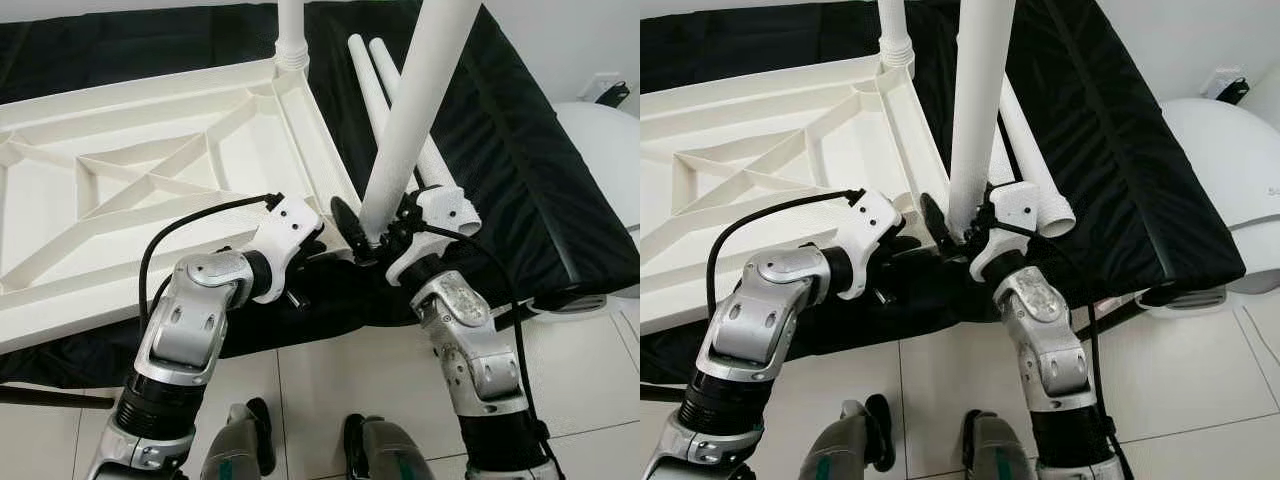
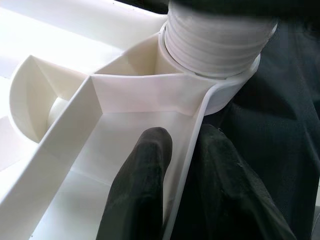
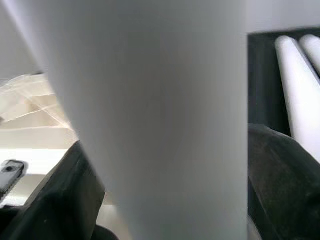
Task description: Building children table
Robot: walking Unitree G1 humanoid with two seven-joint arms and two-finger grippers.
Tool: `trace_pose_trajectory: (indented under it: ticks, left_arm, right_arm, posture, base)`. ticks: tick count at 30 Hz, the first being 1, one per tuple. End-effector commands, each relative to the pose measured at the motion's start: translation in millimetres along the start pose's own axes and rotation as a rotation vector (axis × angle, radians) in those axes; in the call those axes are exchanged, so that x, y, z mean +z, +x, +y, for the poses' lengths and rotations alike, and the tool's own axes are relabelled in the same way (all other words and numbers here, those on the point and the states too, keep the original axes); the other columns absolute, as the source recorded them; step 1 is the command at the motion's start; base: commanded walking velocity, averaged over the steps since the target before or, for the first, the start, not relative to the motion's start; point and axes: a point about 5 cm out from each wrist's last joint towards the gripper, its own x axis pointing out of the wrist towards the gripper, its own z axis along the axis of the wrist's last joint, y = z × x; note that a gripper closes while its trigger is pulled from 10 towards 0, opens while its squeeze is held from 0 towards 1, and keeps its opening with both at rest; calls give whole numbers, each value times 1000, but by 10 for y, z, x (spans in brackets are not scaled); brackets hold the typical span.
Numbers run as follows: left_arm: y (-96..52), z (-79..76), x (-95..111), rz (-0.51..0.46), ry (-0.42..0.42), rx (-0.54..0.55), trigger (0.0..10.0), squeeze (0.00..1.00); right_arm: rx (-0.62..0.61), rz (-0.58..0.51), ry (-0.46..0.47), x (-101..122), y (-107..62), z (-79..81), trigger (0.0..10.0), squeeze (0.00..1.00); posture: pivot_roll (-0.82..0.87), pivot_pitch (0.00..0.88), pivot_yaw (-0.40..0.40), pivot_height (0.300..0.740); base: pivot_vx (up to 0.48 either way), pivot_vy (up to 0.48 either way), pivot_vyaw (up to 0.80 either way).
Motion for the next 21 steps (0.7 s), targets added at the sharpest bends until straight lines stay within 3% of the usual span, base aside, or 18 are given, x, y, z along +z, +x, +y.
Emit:
trace_pose_trajectory:
  ticks: [1, 5, 12, 16, 21]
  left_arm:
    - [-13, 77, -47, -1, -35, 133, 10000, 0]
    - [-9, 76, -45, -3, -35, 133, 10000, 0]
    - [-11, 73, -43, -4, -36, 133, 10000, 0]
    - [-6, 72, -34, -6, -33, 134, 10000, 0]
    - [-8, 71, -35, -5, -32, 134, 10000, 0]
  right_arm:
    - [73, -6, -2, 47, -9, -111, 10000, 0]
    - [237, 15, -53, 116, 24, -215, 10000, 0]
    - [313, 55, -89, 113, 32, -290, 10000, 0]
    - [476, 148, -104, 49, 28, -365, 10000, 0]
    - [516, 164, -96, 38, 28, -380, 10000, 0]
  posture:
    - [-27, 248, -38, 740]
    - [-26, 246, -37, 740]
    - [-24, 244, -38, 740]
    - [-20, 237, -37, 740]
    - [-20, 231, -36, 740]
  base:
    - [0, 0, 0]
    - [0, 0, 0]
    - [0, 0, 0]
    - [0, 0, 0]
    - [0, 0, 0]
